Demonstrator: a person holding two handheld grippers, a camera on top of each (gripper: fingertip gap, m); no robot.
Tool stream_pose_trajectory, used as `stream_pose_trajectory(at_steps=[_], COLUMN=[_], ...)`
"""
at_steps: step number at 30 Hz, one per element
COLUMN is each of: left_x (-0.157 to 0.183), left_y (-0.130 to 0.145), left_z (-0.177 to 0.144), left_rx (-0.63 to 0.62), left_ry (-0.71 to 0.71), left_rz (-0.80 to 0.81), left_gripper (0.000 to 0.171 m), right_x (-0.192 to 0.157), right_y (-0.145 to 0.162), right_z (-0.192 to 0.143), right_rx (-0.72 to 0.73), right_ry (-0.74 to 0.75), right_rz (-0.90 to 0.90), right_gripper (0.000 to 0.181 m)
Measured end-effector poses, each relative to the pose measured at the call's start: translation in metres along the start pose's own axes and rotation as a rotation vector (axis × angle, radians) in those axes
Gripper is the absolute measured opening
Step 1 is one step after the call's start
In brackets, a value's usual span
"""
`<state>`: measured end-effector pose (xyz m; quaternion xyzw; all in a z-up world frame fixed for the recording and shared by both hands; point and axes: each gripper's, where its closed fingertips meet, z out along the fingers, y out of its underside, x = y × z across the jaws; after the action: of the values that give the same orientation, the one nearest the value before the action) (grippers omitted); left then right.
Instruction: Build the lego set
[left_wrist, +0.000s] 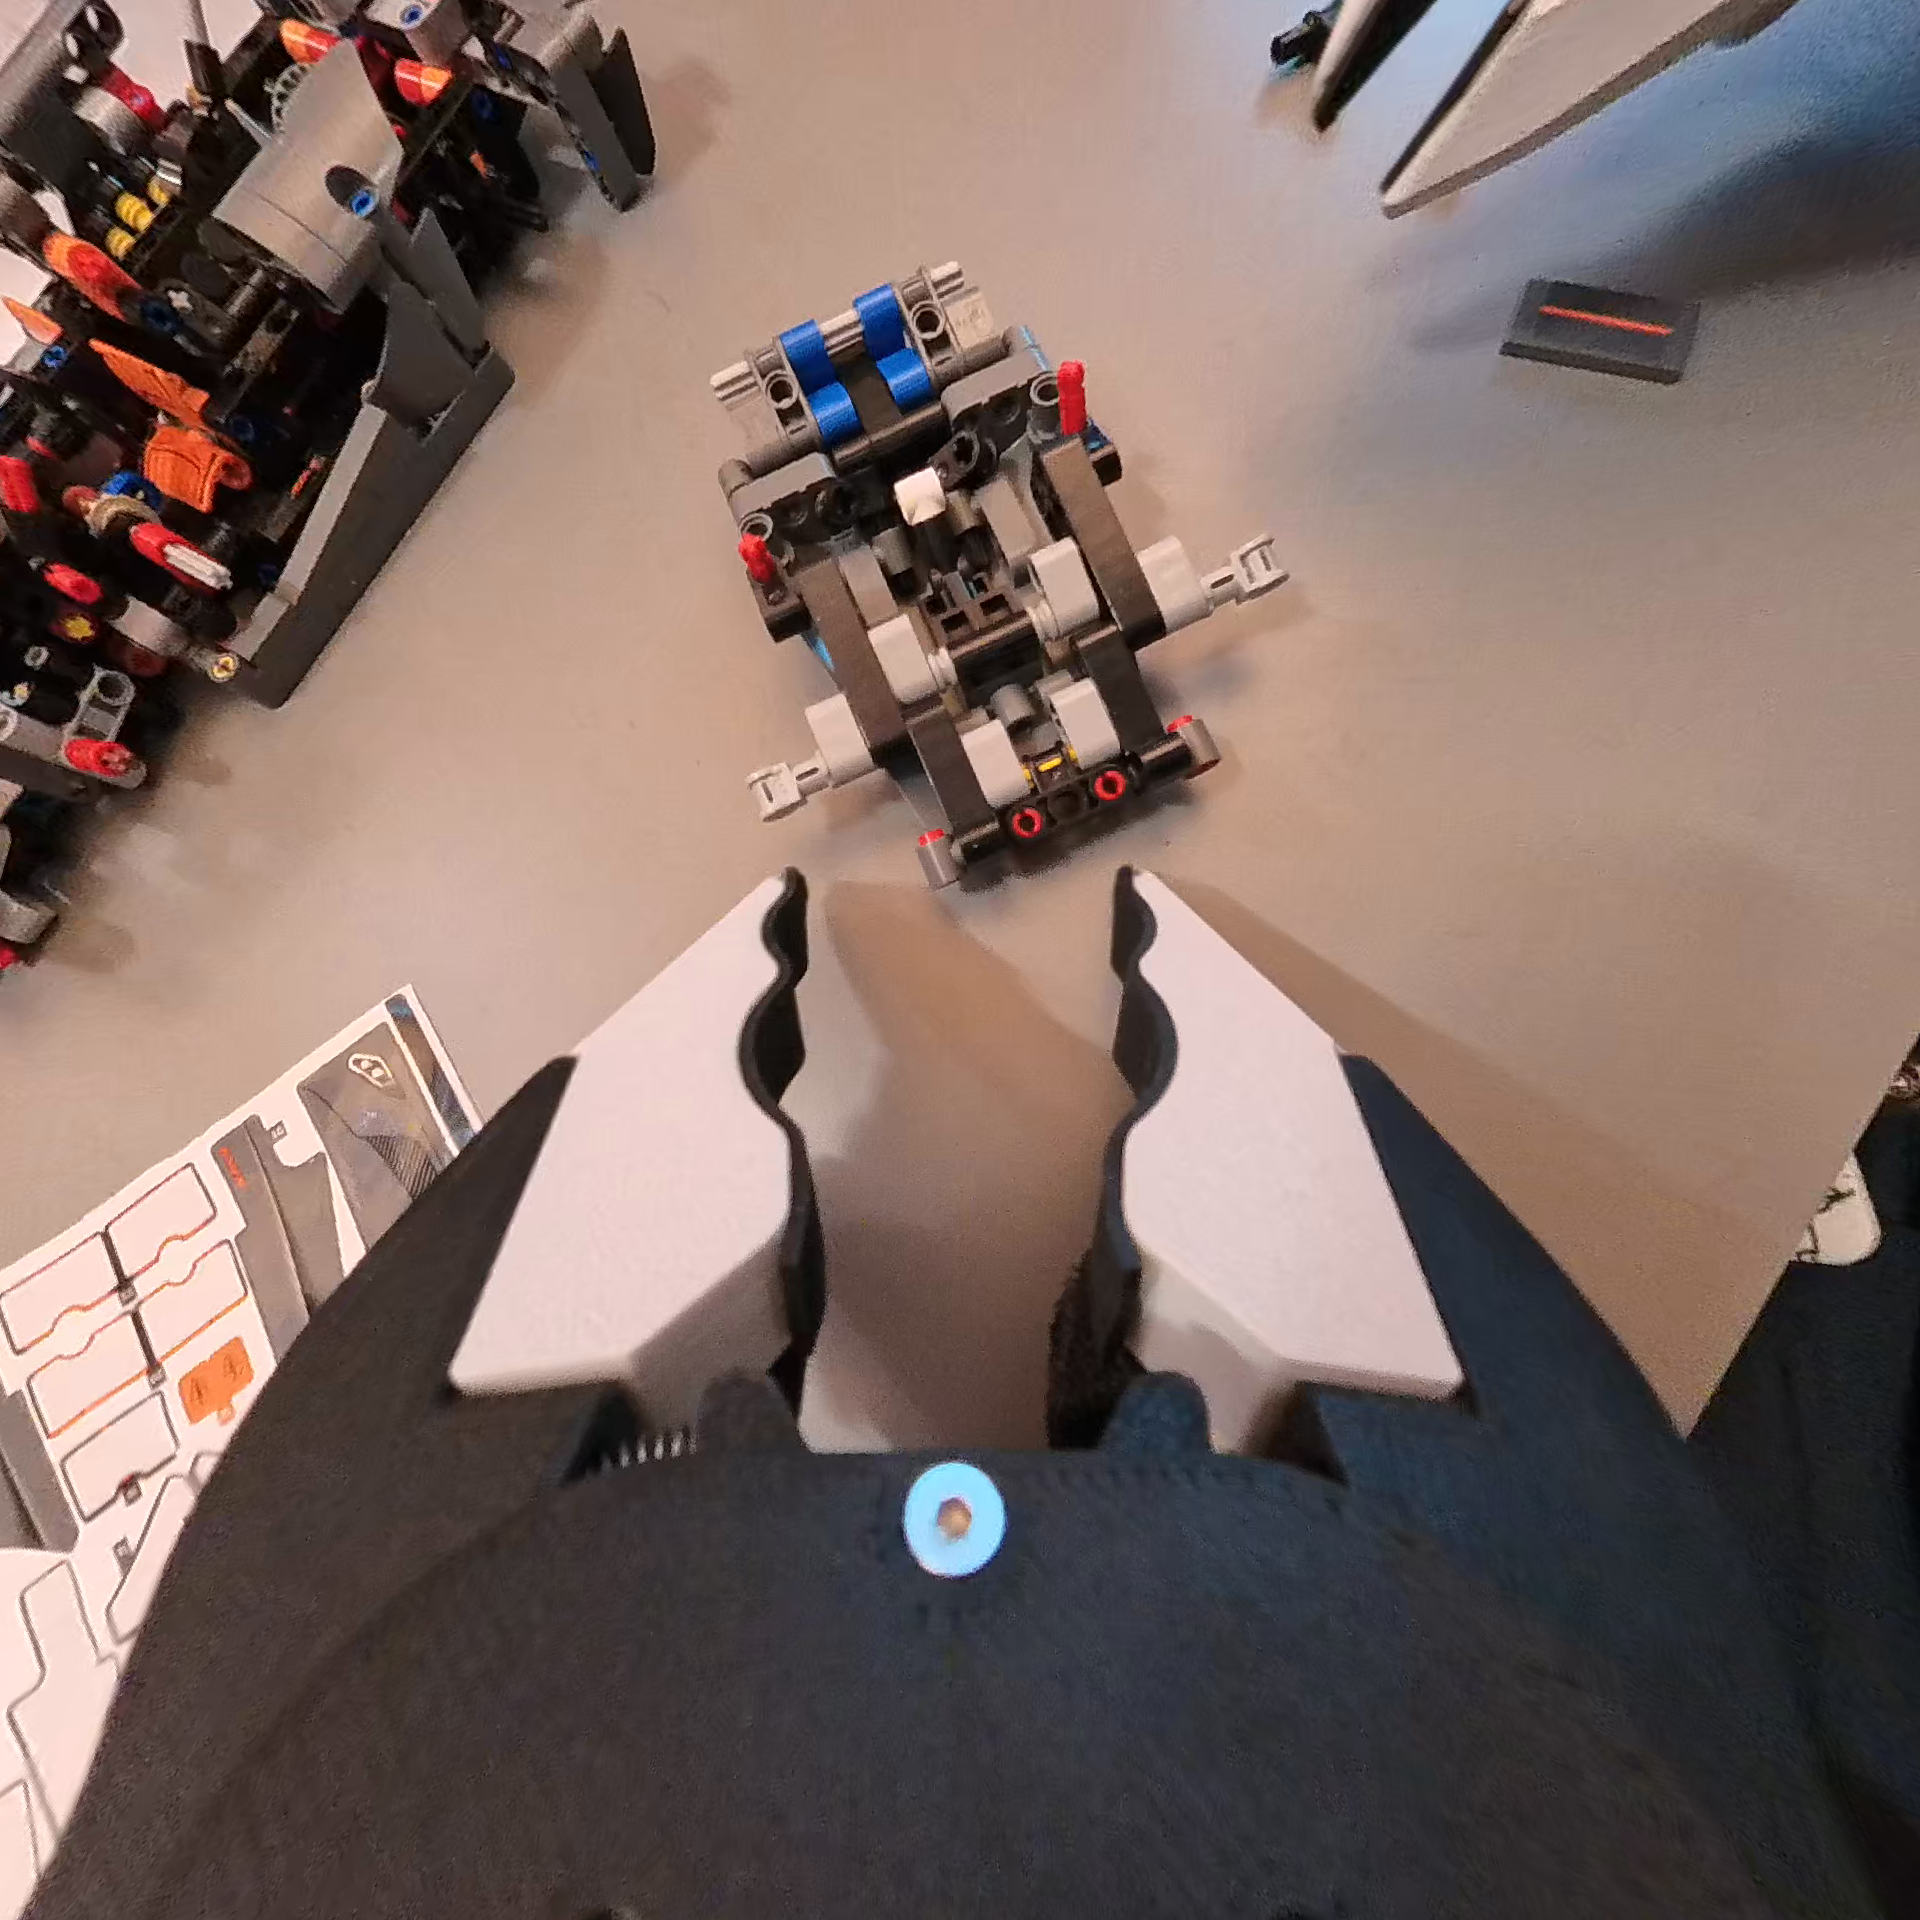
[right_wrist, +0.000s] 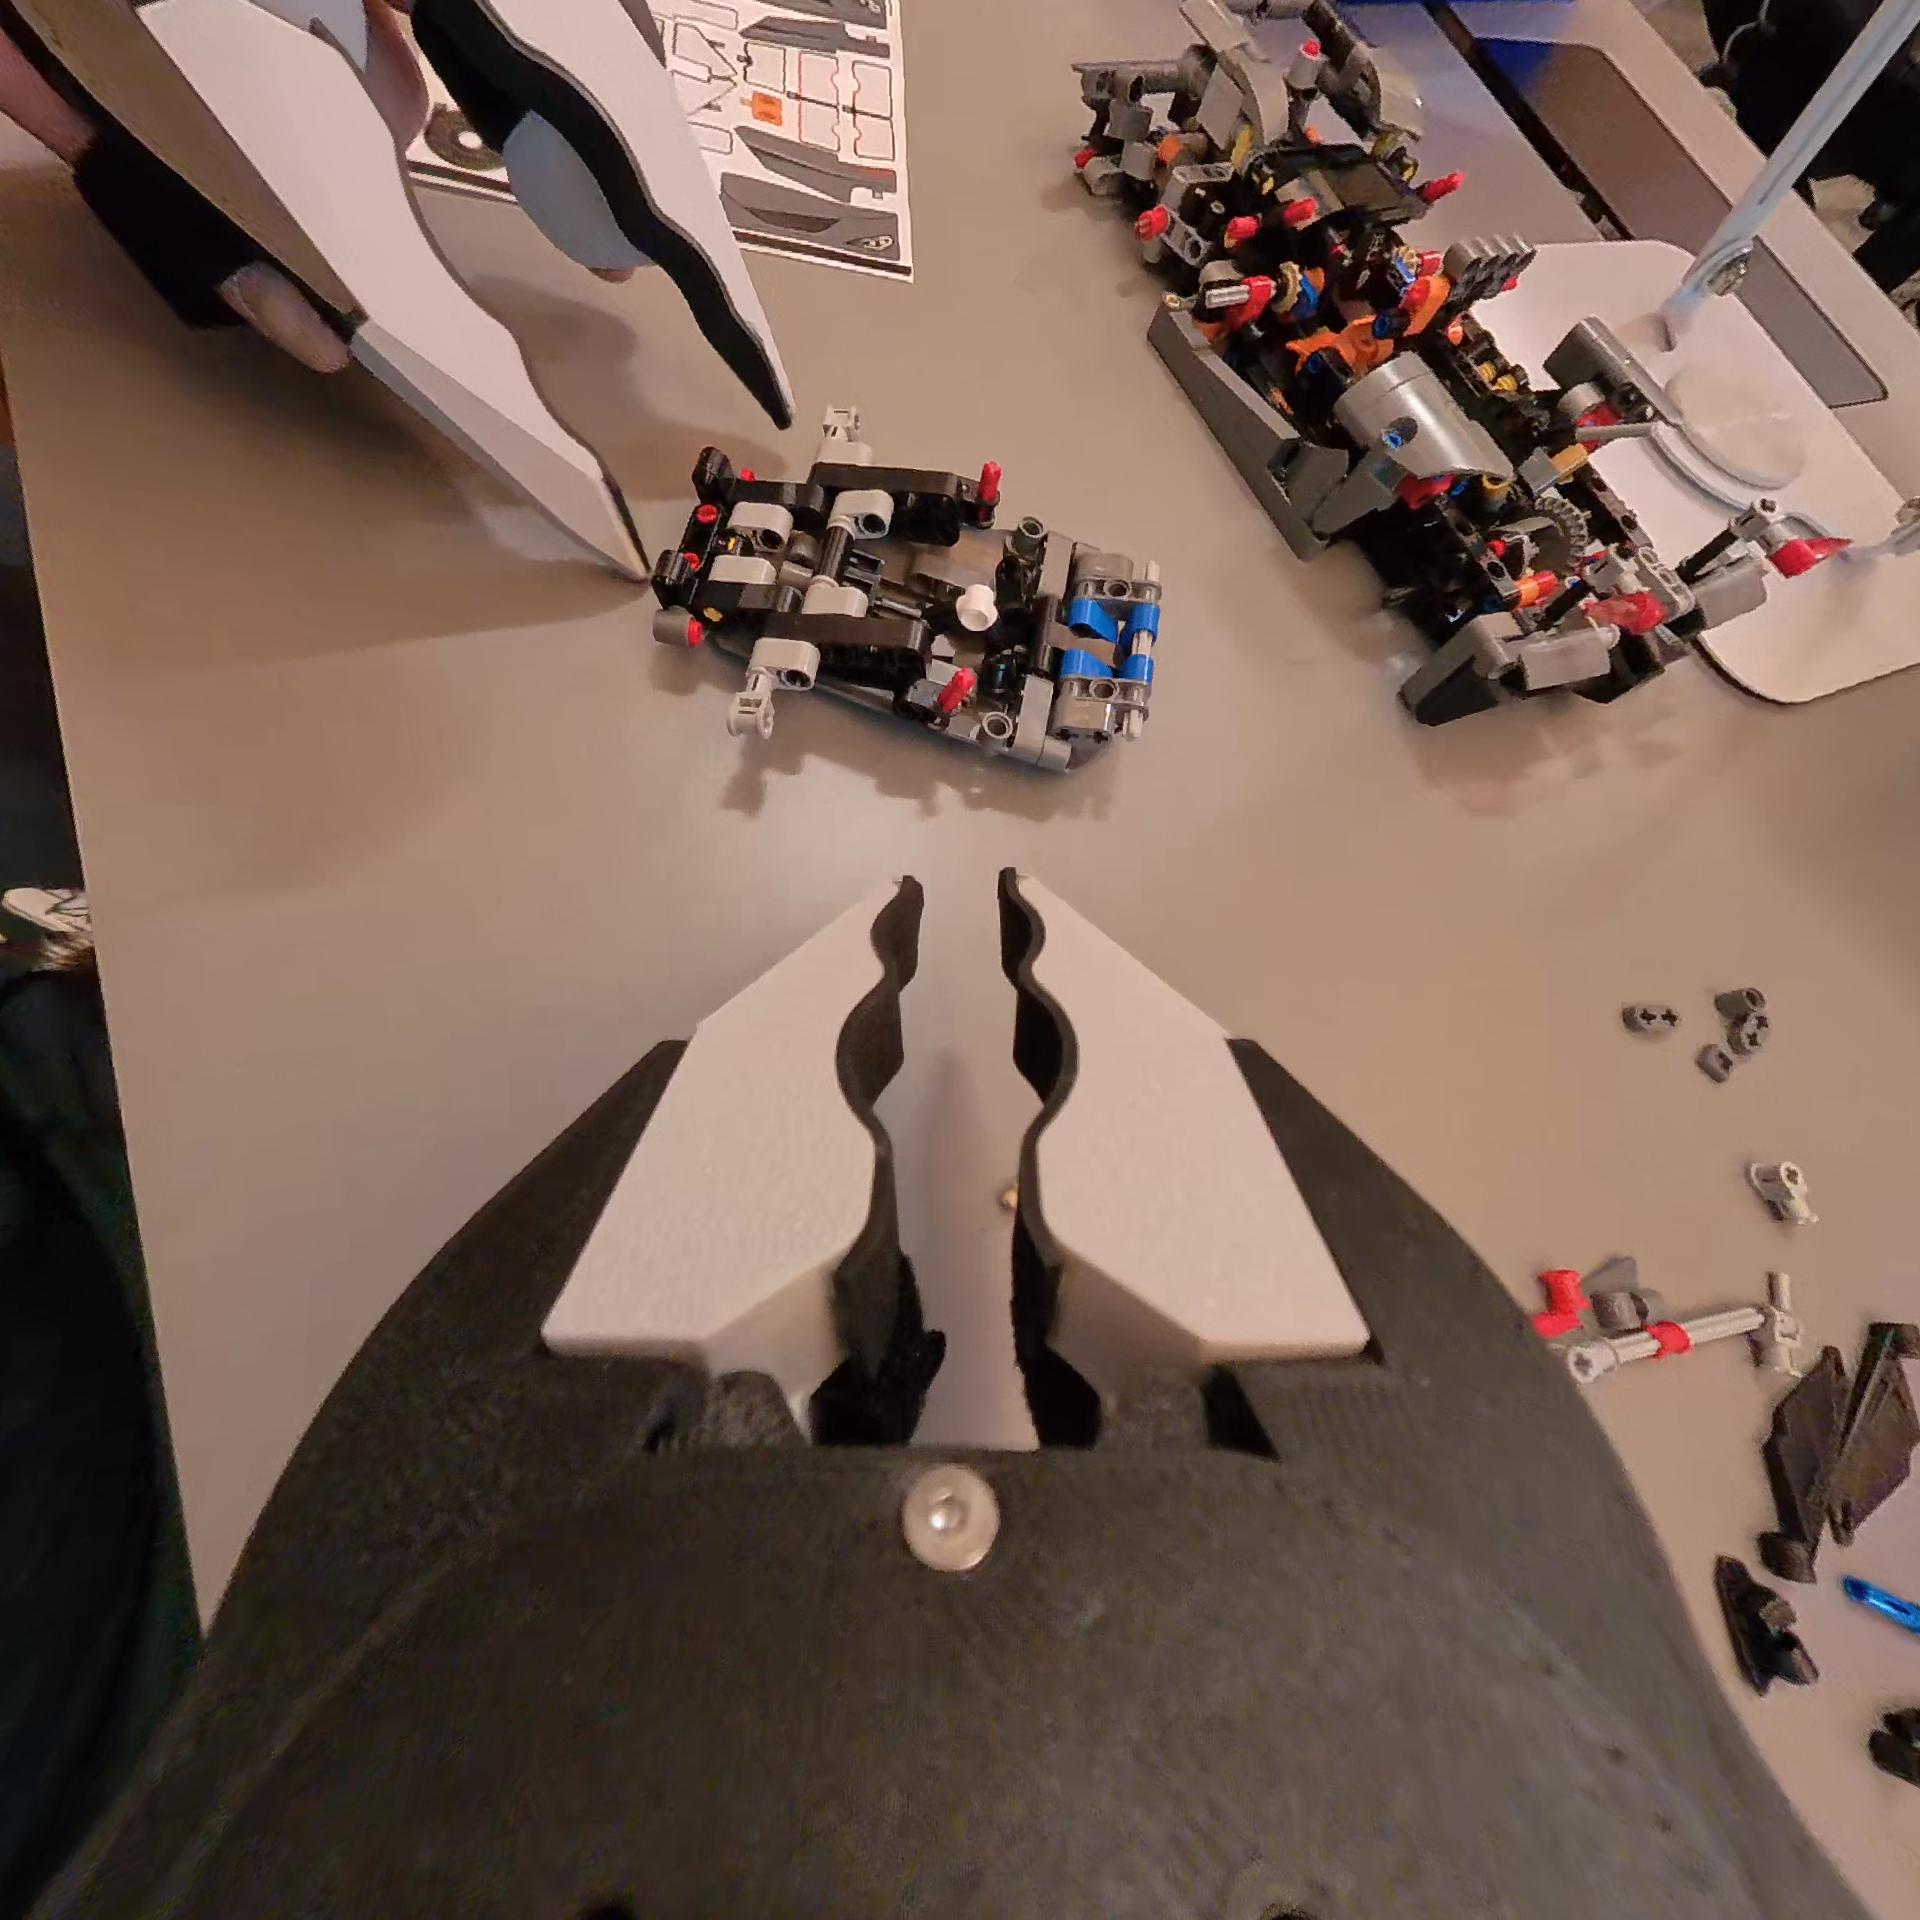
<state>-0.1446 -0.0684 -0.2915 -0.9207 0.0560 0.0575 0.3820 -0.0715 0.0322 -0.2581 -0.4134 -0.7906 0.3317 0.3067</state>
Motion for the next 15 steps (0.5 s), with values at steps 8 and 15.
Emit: stream_pose_trajectory(at_steps=[8,15], left_x=[-0.013,-0.022], left_y=[0.001,0.004], left_z=[0.002,-0.004], left_rx=[-0.017,-0.023], left_ry=[-0.029,-0.051], left_rz=[0.012,0.007], left_gripper=[0.050,0.051], right_x=[-0.004,-0.002], right_y=[-0.006,-0.006], right_z=[0.002,-0.002], right_rx=[0.001,0.002], right_ry=[-0.003,0.011], right_rz=[-0.013,-0.014], right_gripper=[0.013,0.013])
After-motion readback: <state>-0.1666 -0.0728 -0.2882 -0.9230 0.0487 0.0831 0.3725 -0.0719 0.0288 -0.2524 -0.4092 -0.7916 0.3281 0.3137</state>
